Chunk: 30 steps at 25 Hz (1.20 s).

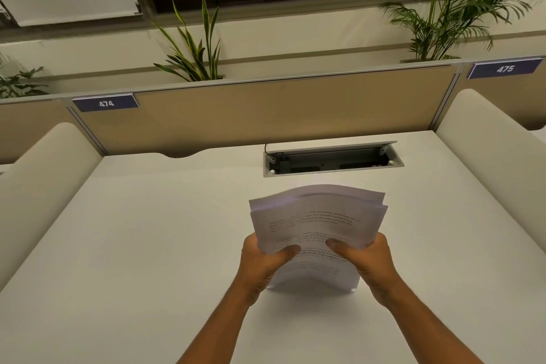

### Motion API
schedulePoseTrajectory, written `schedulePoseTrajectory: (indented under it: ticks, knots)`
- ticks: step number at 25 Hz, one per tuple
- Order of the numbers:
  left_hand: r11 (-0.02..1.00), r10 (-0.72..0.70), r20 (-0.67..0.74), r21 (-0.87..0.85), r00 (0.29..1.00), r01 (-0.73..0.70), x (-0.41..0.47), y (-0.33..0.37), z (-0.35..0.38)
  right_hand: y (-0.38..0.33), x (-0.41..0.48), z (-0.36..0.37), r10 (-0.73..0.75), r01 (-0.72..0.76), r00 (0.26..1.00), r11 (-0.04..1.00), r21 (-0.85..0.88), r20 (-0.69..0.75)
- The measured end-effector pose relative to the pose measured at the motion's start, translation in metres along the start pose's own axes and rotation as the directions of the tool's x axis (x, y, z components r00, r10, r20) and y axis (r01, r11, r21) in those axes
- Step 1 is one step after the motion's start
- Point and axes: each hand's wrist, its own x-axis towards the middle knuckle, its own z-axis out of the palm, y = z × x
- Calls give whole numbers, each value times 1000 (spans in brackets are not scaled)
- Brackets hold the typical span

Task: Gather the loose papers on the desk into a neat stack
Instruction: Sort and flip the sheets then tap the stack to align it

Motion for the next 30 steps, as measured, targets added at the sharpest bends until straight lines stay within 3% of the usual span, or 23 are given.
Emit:
schedulePoseTrajectory:
  ticks: [10, 17, 21, 23, 26, 30]
  knots:
    - [997, 83, 5, 7, 997, -83, 5, 14, -11, -9, 1, -8, -90, 92, 994, 996, -19, 63]
    - [1000, -16, -42, -4, 999, 15, 0, 0, 8, 9, -1, -5, -65, 66, 998, 997, -42, 27]
    - [997, -75, 26, 12, 997, 75, -2, -10, 14, 24, -6, -22, -27, 28, 999, 998, -63, 26]
    - [989, -122, 82, 93, 989, 114, -3, -22, 17, 35, -12, -30, 11, -8, 999, 994, -108, 31]
    - [930, -151, 60, 347, 987, 121, 11, -39, 18, 39, -14, -54, 33, -47, 995, 988, -147, -99]
    - [678, -207, -265, 655, 942, 334, 54, -45, 33, 30, -7, -102, 94, -124, 961, 987, -102, -259]
